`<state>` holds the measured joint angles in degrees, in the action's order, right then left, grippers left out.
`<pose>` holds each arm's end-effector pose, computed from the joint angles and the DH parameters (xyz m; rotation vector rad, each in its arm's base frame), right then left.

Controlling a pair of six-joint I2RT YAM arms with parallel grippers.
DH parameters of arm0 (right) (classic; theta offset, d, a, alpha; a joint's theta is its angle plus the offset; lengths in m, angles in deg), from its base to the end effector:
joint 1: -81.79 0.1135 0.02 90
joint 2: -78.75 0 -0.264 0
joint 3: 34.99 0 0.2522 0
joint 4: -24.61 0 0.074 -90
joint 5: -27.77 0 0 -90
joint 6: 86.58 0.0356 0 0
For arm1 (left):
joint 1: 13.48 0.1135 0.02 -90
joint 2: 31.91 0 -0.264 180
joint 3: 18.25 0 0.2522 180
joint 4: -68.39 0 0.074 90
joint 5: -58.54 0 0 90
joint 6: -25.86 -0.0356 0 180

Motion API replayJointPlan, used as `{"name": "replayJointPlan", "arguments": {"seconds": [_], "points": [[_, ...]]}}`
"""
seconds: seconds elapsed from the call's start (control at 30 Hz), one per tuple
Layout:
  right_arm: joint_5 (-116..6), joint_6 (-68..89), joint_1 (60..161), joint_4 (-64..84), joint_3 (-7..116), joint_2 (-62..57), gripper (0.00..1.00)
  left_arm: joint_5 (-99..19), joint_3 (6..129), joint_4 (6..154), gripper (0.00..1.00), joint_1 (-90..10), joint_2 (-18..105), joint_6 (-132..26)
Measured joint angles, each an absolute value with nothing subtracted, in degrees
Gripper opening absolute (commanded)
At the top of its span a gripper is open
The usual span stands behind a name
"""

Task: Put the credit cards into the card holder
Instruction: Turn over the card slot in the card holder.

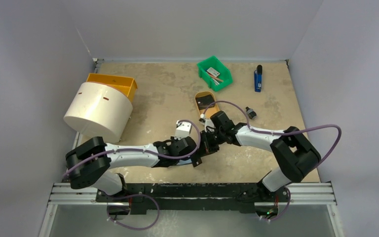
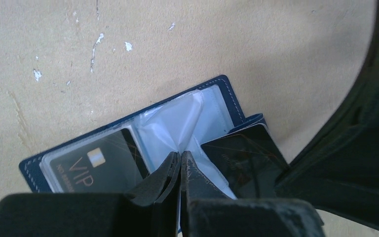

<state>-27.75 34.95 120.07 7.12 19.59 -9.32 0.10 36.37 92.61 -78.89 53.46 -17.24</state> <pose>0.2124 0.1933 0.1579 -0.4483 2.6367 1.2156 0.1315 -0.2426 0.1623 0.1709 2.3502 -0.2458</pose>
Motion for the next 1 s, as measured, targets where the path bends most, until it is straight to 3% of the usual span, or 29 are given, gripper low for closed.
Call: {"name": "replayJointPlan", "arguments": {"seconds": [0.33,0.57,1.0], "points": [[-25.74,35.1,121.53,8.39,20.88,-10.85,0.0,0.99,36.37,95.41,0.07,-78.89,47.6,-17.2],[-25.04,36.13,121.77,10.46,20.9,-10.81,0.0,2.02,36.37,97.68,0.36,-78.89,45.68,-16.5],[-24.8,38.36,123.39,13.52,23.54,-12.42,0.0,6.52,34.69,101.33,0.36,-78.89,35.8,-13.9]]}}
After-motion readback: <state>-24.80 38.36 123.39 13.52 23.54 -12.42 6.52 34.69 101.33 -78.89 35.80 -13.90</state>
